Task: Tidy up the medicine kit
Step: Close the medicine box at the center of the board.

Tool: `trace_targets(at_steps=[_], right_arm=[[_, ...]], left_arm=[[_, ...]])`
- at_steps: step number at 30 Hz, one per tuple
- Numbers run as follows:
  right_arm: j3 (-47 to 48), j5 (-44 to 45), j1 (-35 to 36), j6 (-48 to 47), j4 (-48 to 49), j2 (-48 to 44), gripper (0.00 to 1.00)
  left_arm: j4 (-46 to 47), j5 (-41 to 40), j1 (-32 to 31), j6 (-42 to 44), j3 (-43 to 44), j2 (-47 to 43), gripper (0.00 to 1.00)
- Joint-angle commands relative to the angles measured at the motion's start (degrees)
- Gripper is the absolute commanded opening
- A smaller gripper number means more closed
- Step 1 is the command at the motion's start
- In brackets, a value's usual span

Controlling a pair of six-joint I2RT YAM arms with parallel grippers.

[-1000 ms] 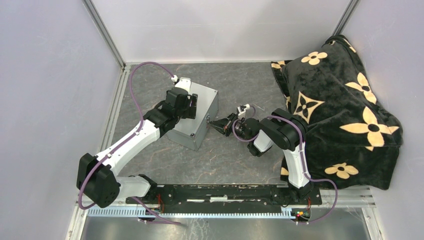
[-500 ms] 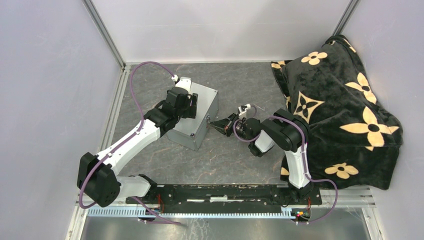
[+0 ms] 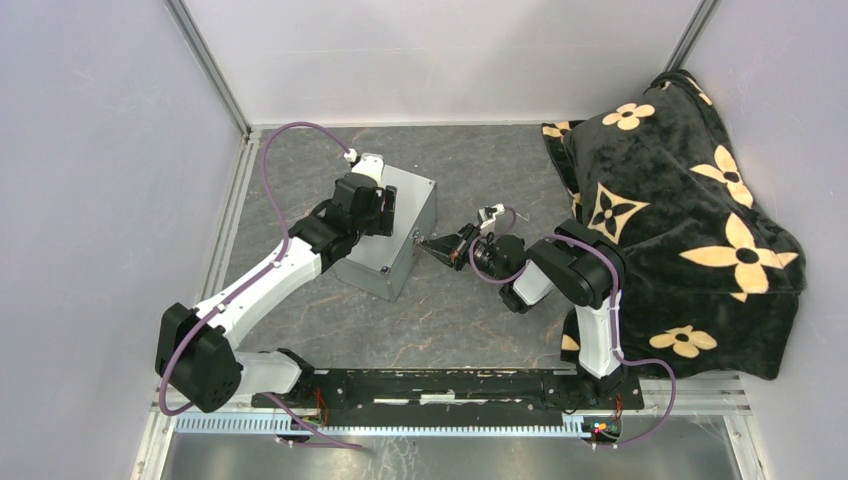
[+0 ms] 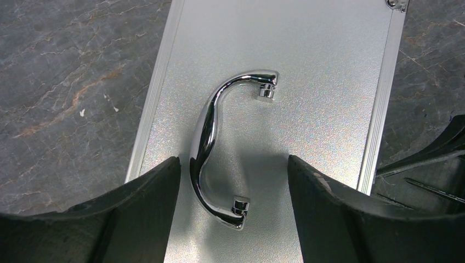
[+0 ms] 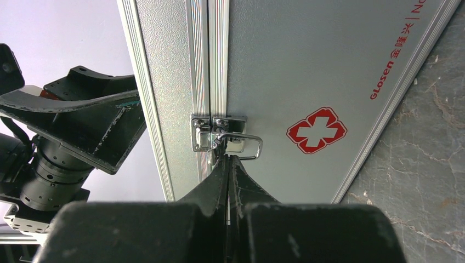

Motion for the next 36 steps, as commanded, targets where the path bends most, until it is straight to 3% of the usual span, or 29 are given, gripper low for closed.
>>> trace_targets(at_steps=[1,29,36], right_arm=[[1.28,-1.48,-0.19,-0.41,27.26,-2.59,0.00],[-1.69,-3.36,-2.36,-2.73,26.79,-2.57,0.00],[-8.15,-2.60,-4.25,-10.62,14.41,-6.82,0.00]], left_arm=[[-8.66,1.54,0.15,1.07,-1.62,2.65,0.77],[-8.77,2.02,0.25,1.30,-1.51,3.26,0.77],[-8.77,2.02,0.25,1.29,-1.52,3.24,0.77]])
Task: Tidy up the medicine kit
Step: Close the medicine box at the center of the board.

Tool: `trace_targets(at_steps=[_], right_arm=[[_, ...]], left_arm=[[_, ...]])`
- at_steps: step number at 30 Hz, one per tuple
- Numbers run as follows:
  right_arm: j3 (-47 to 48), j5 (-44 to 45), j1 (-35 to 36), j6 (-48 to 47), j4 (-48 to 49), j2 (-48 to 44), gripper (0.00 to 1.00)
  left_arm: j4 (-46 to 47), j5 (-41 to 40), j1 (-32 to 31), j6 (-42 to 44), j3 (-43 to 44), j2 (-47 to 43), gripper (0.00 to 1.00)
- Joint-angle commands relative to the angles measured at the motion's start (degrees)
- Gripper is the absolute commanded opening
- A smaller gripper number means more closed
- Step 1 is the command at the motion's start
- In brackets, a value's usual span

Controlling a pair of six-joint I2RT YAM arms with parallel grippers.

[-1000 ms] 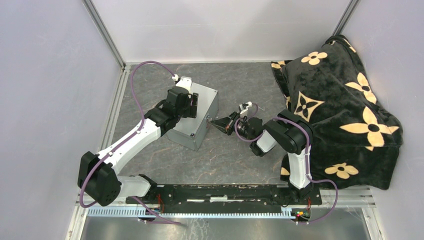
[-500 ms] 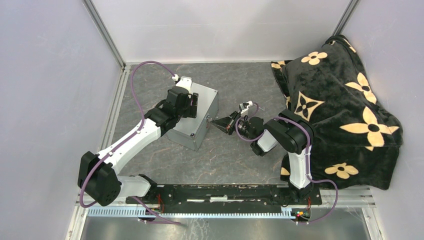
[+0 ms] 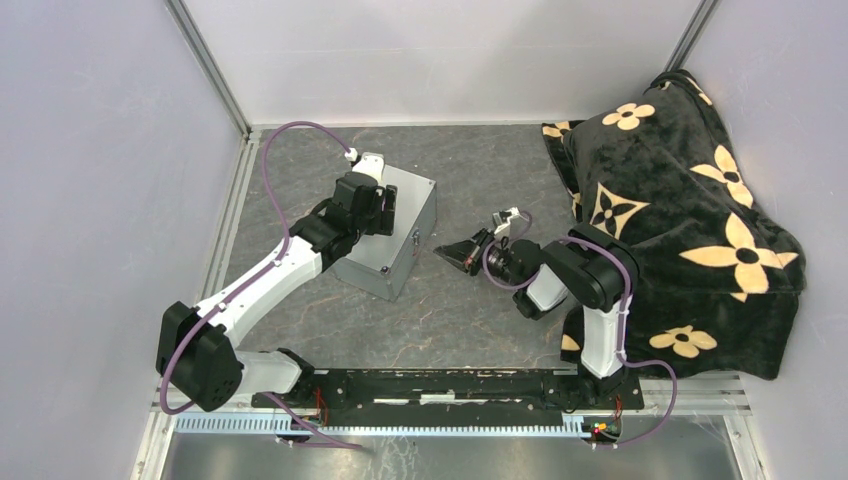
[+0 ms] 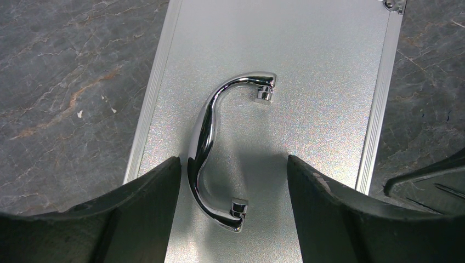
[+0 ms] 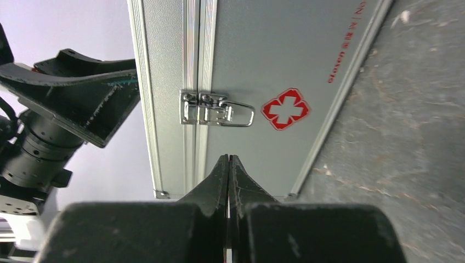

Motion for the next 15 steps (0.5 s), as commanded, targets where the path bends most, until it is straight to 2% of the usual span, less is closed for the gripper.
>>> trace_targets(at_steps=[1,6,10,15], right_arm=[[-3.46,-0.26,-1.35,-8.00,11.21,-5.22,0.00],[-3.92,-1.48,-2.03,-19.18,-2.74,-12.06,0.01],[-0.92,-0.68,-2.15,-32.00,-23.90,-19.40,0.03],[7.82,2.55,-3.16,-48.68,-49.25,-26.51,0.07]], left_arm=[[-8.82,1.73,0.19,1.30,-1.86,2.86,0.77],[-8.87,1.29,0.19,1.23,-1.81,2.24,0.76],[-7.50,0.58,0.19,0.29,-2.34,-2.12,0.76],[-7.20,-1.68,0.19,-4.95,-1.84,-11.63,0.78]])
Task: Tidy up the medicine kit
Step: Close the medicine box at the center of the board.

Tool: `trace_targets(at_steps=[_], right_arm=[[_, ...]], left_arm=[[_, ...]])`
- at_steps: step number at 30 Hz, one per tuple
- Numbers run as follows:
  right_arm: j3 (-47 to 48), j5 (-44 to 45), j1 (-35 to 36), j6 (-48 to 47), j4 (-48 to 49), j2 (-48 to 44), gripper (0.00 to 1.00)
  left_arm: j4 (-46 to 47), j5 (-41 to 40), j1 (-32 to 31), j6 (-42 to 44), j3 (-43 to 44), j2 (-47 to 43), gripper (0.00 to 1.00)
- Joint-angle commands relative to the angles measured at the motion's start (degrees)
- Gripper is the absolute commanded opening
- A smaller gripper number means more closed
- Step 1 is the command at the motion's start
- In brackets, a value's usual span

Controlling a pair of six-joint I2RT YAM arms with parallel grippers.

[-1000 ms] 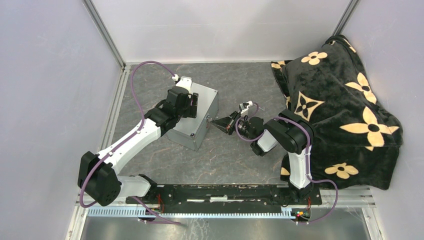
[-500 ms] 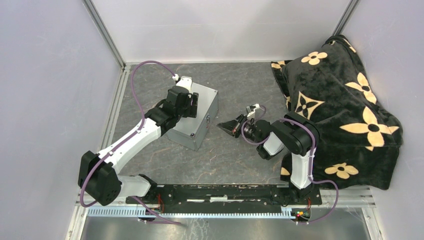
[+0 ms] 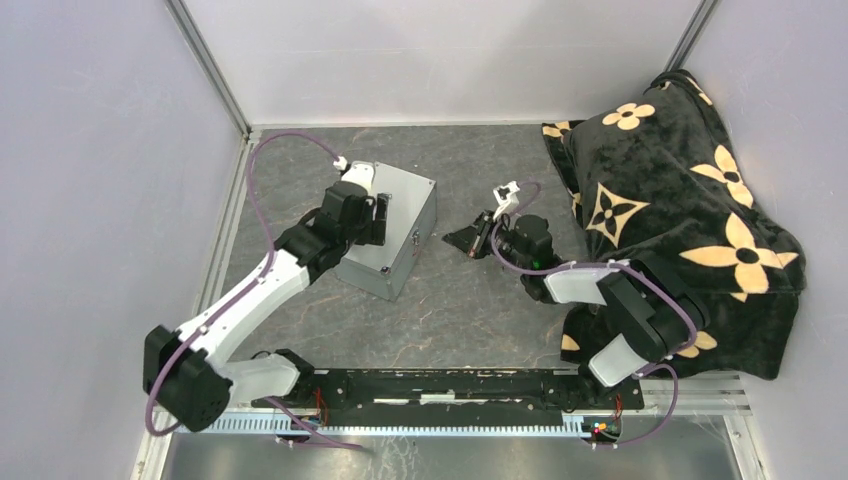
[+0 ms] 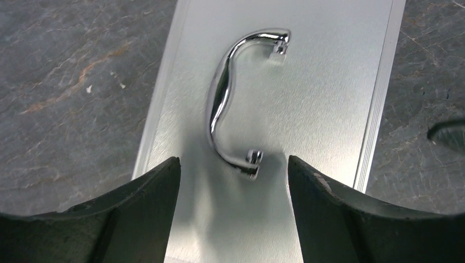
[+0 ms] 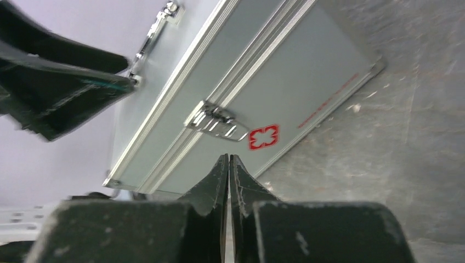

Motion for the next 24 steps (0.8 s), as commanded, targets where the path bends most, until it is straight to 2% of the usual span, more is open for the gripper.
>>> trace_targets(at_steps=[1,3,7,12,18,24], right_arm=[[9.89,2.89,-1.41,-20.07,-25.70,-5.50,0.10],[14.85,3.19,-2.29,-24.46,-33.32,-5.54,0.21],[24.83,1.40,-4.19,-29.88,-41.51,-2.03,0.49],[36.25,-3.46,-6.35,-31.70,-44.90,5.56,0.67],[51.91,-8.45,-6.63,-35.41,-53.83,16.22,0.69],[59.93,-10.18,-6.70,-37.98,-58.30,21.92,0.64]], left_arm=[[-4.65,-2.74,0.08,-6.04,0.26,-8.64,0.79],[-7.11,-4.82,0.06,-10.65,0.77,-11.20,0.80],[-12.58,-5.23,0.06,-20.90,-1.59,-17.17,0.87],[-15.49,-2.76,0.10,-33.28,-8.72,-27.04,0.94],[-14.04,-0.27,0.09,-39.25,-15.07,-32.24,0.97],[-11.09,-0.61,0.10,-39.06,-16.62,-31.23,0.97]])
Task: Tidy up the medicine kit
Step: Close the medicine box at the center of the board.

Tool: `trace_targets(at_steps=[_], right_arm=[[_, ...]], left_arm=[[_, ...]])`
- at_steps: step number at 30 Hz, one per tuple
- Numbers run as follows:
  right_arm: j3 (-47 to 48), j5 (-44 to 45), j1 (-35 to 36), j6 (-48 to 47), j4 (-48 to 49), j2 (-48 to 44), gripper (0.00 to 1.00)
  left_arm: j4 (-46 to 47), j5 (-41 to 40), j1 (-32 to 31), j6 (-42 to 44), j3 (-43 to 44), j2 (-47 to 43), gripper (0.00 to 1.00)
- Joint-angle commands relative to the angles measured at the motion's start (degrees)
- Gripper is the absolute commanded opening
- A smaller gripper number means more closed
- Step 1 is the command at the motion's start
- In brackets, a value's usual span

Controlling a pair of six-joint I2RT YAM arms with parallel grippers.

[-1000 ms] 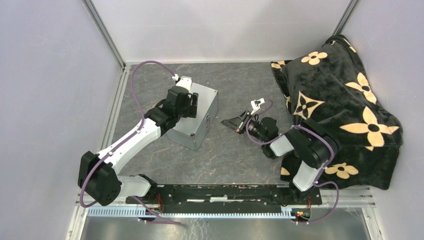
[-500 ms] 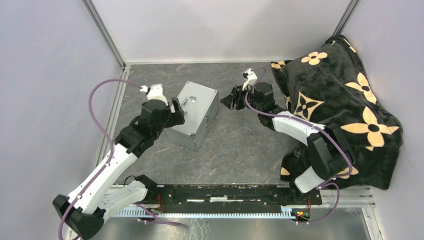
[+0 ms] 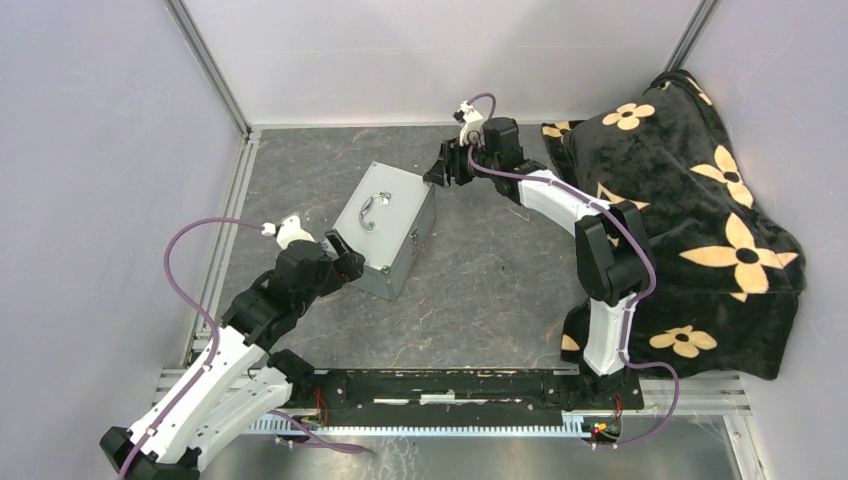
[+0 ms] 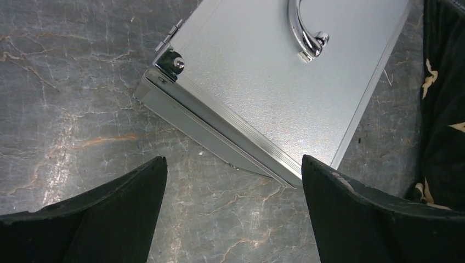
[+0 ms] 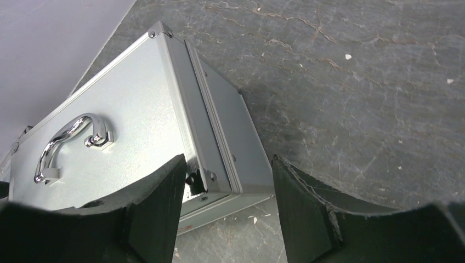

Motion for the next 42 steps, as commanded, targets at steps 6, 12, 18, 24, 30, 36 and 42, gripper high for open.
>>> trace_targets(at_steps=[6,12,18,24,30,36,42], right_arm=[[4.65,0.92,0.08,-5.50,-9.67,2.07,0.38],[-1.09,8.31,0.08,-9.71,-16.07,-2.77,0.26],[-9.42,15.64,0.12,-13.48,-19.71,-11.65,0.25],[-22.57,12.79,0.18,-12.92,-18.31,-22.95,0.26],[-35.23,6.74,0.58,-8.60,-13.99,-34.83,0.29],[-42.17,7.83,0.75,-7.69,-13.85,-44.15,0.35],[-42.04,23.30,0.26,-9.06,-14.36,-54.50,0.55]], left_arm=[[5.32,-1.00,0.06,-2.39,-0.77,3.52,0.94],[7.60,-2.18,0.11,-0.38,-0.10,7.19,0.93],[11.28,-2.87,0.19,2.98,1.73,12.58,0.92],[17.55,0.41,0.36,8.41,6.72,22.68,0.91],[21.20,5.94,0.59,14.61,16.92,36.41,0.89],[21.40,5.57,1.50,18.29,24.43,43.34,0.89],[17.63,2.10,2.46,20.51,25.76,41.42,0.92]])
